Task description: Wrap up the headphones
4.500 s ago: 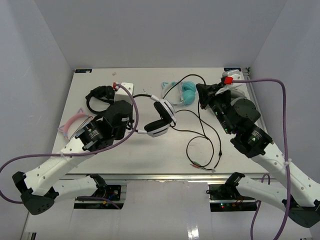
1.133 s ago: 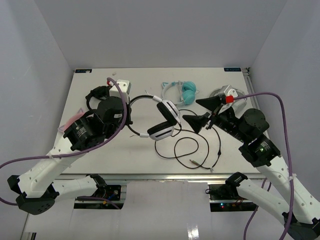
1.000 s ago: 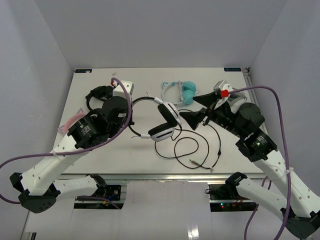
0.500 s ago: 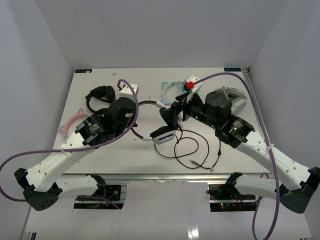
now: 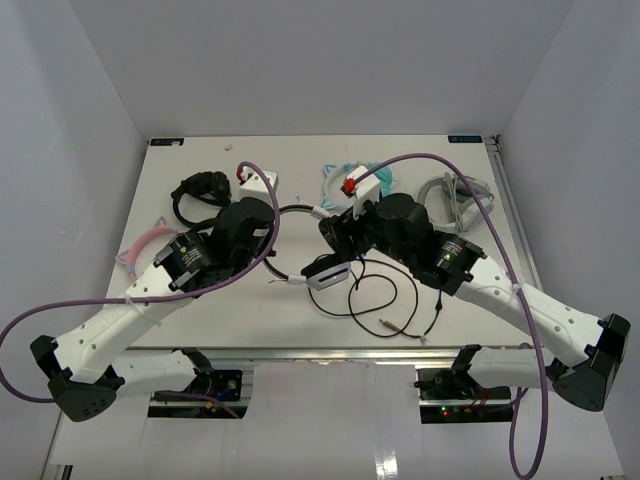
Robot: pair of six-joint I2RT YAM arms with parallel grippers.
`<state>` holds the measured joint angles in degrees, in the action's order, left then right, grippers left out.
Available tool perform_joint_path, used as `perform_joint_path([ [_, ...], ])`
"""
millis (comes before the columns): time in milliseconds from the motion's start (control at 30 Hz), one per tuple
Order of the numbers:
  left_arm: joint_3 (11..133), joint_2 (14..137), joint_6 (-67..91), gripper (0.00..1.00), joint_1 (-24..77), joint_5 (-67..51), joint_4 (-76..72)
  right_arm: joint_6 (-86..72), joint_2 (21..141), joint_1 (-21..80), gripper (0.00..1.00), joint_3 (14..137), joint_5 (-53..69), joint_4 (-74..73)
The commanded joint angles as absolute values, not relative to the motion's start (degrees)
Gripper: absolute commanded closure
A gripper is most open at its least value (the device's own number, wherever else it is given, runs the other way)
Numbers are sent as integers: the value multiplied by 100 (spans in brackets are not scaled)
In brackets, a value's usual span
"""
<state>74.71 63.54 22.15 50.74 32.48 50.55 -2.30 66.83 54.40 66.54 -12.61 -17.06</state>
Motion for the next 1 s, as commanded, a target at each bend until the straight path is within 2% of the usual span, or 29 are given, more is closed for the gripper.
perform_joint_path([
  [0, 7460, 6081, 2407, 100, 5071, 3122, 4494, -69, 6730, 5484, 28, 6629, -1637, -1775],
  [67, 7389, 6018, 2352, 100, 5079, 2968, 4410, -62, 6780, 5484, 36, 6627, -1634, -1783],
  [233, 7121, 5759, 2113, 100, 5071, 2594, 3908, -86, 6845, 5485, 91, 6670, -1514, -1784],
  [367, 7250, 5872, 2060, 97, 5075, 2779, 4166, -109, 6852, 5484, 92, 6802, -1573, -1837],
  [467, 7402, 6043, 2106, 82, 5077, 2895, 4399, -106, 6838, 5493, 92, 6892, -1629, -1834],
  [600, 7427, 6116, 2118, 65, 5071, 2951, 4481, -106, 6855, 5501, 92, 7028, -1574, -1862],
  [800, 7503, 6336, 2062, 58, 5071, 3085, 4623, -55, 6948, 5527, 92, 7236, -1611, -2013],
  [967, 7498, 6540, 1971, 58, 5076, 2988, 4647, -48, 7022, 5528, 92, 7300, -1630, -2074],
])
